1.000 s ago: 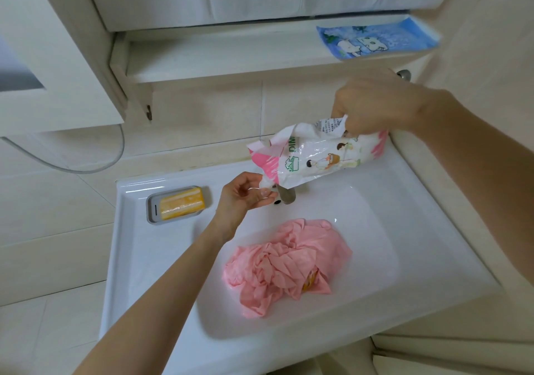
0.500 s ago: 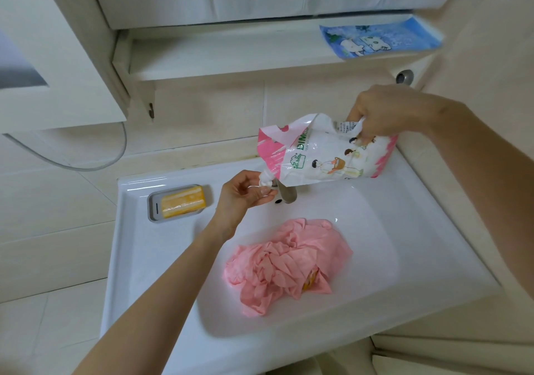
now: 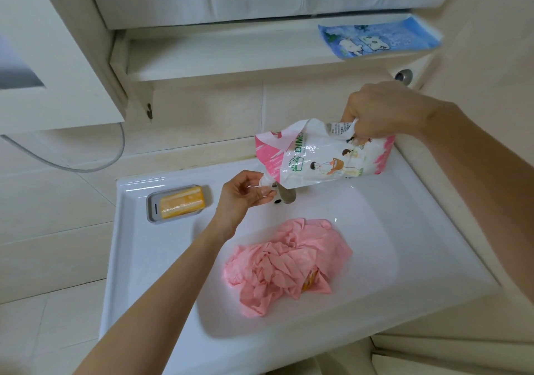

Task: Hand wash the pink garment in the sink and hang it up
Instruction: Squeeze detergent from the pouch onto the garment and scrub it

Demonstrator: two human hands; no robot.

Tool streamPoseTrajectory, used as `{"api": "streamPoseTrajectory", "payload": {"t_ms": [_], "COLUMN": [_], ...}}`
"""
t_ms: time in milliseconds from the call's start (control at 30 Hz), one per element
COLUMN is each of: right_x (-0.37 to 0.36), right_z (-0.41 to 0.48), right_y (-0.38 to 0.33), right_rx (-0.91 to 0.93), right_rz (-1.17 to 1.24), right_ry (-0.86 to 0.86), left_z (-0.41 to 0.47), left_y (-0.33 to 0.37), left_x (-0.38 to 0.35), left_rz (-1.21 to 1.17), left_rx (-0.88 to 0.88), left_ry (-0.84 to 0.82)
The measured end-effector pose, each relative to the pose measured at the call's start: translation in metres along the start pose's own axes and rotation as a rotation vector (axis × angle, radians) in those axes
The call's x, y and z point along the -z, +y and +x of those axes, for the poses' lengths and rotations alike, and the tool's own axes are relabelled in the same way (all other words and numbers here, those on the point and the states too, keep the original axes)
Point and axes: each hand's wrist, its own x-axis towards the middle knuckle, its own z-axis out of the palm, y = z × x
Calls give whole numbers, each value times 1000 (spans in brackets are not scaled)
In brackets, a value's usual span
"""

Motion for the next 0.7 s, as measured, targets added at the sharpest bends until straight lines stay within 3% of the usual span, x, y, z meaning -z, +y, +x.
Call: {"api": "streamPoseTrajectory", "payload": {"t_ms": [433,700], "right_x": [7,7], "right_z": [-3,-5], "right_y": [-6,-18], "right_rx": [-26,53], "right_rz": [-57,-231], "right_ry": [-8,60], "left_z": [1,-1], "left_y": [0,-3], "left_x": [-1,-5], "left_rz": [34,47], "left_rx": [-1,20], "left_ry": [-14,-24]}}
